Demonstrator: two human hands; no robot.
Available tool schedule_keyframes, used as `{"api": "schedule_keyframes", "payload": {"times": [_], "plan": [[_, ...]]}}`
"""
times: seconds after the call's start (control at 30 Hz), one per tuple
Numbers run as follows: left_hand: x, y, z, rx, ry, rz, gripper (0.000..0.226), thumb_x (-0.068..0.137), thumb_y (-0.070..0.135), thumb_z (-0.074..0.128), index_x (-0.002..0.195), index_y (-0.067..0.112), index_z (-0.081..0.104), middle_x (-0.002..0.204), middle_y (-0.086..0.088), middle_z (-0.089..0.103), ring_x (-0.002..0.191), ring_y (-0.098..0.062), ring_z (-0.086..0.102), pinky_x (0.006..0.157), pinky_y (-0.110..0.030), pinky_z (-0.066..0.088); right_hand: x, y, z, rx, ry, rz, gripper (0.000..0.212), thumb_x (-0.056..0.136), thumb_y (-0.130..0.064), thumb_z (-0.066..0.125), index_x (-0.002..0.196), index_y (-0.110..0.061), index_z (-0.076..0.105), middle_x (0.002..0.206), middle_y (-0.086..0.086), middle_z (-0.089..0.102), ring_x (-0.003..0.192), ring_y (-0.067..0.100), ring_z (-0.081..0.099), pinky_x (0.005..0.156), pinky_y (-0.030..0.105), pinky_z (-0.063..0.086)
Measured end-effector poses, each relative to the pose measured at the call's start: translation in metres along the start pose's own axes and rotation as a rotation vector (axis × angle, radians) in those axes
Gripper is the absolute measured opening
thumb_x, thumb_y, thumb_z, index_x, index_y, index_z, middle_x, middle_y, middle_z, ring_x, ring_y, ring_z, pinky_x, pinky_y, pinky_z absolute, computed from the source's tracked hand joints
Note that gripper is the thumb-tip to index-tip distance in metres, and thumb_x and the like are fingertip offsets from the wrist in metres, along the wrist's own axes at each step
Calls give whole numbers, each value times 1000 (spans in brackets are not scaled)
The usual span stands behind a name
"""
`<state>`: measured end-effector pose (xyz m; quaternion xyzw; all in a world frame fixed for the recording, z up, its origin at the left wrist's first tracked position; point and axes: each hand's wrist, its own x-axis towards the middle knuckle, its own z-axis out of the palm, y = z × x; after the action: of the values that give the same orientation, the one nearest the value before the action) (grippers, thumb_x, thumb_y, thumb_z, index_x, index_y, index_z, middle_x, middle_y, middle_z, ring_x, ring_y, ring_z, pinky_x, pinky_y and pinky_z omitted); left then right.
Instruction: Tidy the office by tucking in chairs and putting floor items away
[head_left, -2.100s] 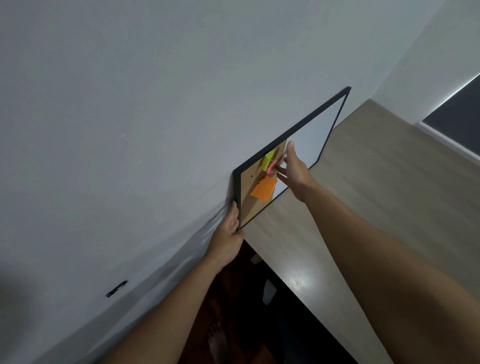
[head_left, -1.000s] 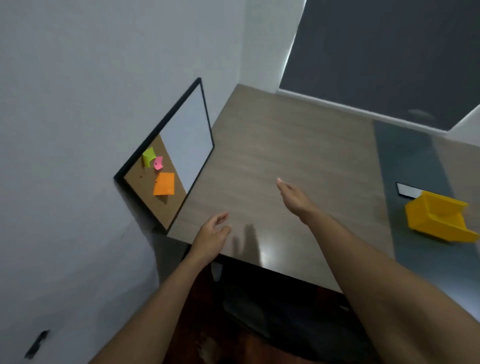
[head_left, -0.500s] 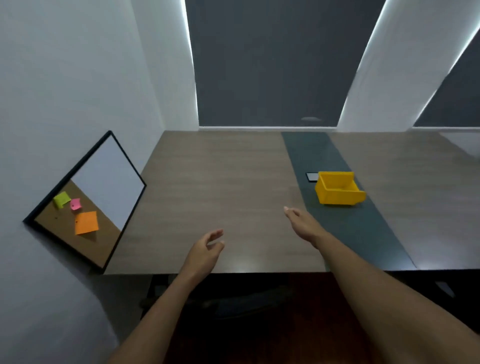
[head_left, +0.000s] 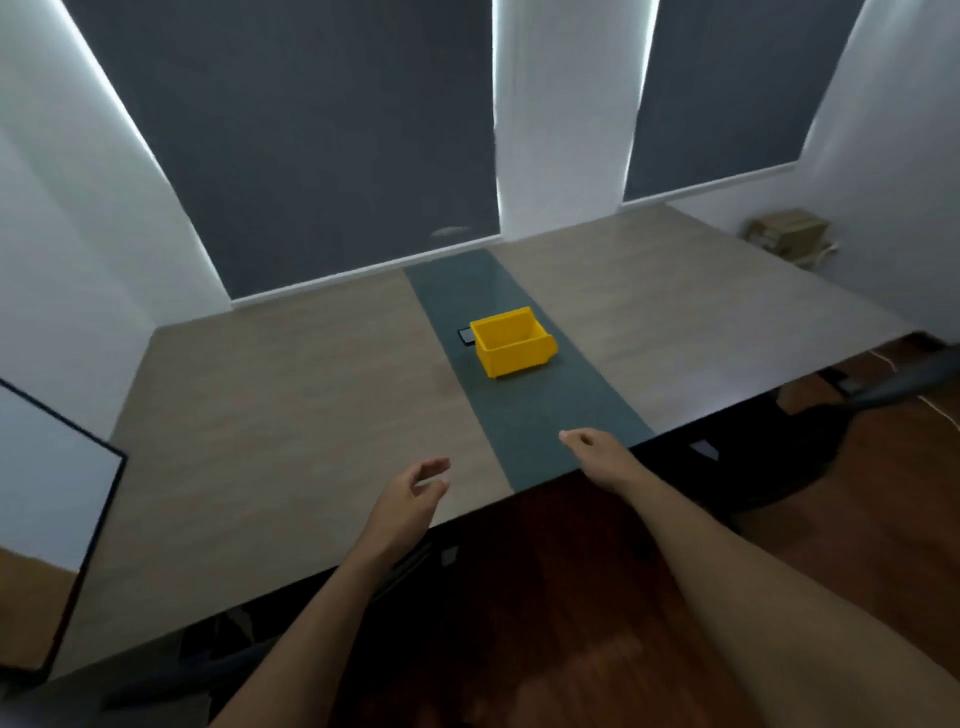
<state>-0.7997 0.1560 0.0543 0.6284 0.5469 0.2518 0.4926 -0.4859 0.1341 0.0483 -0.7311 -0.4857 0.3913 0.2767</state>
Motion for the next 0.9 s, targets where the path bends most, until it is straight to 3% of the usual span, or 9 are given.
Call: {"api": "schedule_keyframes", "payload": {"times": [0.1,0.2,0.3,0.37,0.47,0.53,0.63,0.73,0.9], "plan": [[15,29,45,59,-93,21,27,107,28,60,132,33,70,128,15,71,116,2,63,107,-29,49,-16,44,-34,53,68,77,68,107,-54,48,127,10,58,143,33,53,122,52,59,98,52,53],[30,53,92,103,-212,73,28,108,30,58,133,34,69,130,16,69,117,7,60,88,-13,46,-38,86,-65,132,143,142,64,107,-52,50,133,6,58,141,32,57,125,50,59,107,53,50],[44,77,145,143,-327,154,30,109,25,57,136,27,68,133,15,68,115,11,58,86,-9,44,-63,130,-95,197,217,220,62,109,-48,49,136,7,56,140,34,56,123,52,59,108,54,49],[51,91,182,170,-415,200,30,109,27,57,137,28,68,133,17,68,119,6,61,89,-13,47,-81,159,-115,208,254,271,62,110,-47,46,140,7,51,133,37,58,107,51,63,96,49,54],[60,108,241,190,-536,251,30,108,28,58,136,30,69,133,18,69,124,0,64,97,-20,51,-105,203,-143,221,311,361,62,111,-45,46,140,9,51,120,39,60,91,47,59,74,37,45],[65,118,280,206,-616,273,31,108,28,57,137,29,69,134,18,69,125,0,62,105,-25,51,-119,231,-160,265,390,414,58,110,-45,49,133,8,59,132,35,61,106,50,65,83,38,52],[74,134,339,245,-735,276,32,108,29,56,139,30,68,134,19,68,125,4,60,109,-26,49,-145,263,-184,326,460,497,44,109,-45,51,133,-15,70,136,25,65,123,42,64,107,51,52],[86,148,400,286,-841,268,31,109,29,56,138,30,68,134,20,67,122,8,58,106,-24,49,-166,304,-202,352,555,582,45,108,-40,53,122,-1,72,133,28,65,120,48,63,98,49,54],[93,167,498,382,-1039,284,27,107,37,57,132,39,69,134,21,67,127,0,60,106,-28,49,-213,352,-217,443,714,722,31,106,-34,59,122,-13,76,126,2,74,118,18,67,101,32,51]]}}
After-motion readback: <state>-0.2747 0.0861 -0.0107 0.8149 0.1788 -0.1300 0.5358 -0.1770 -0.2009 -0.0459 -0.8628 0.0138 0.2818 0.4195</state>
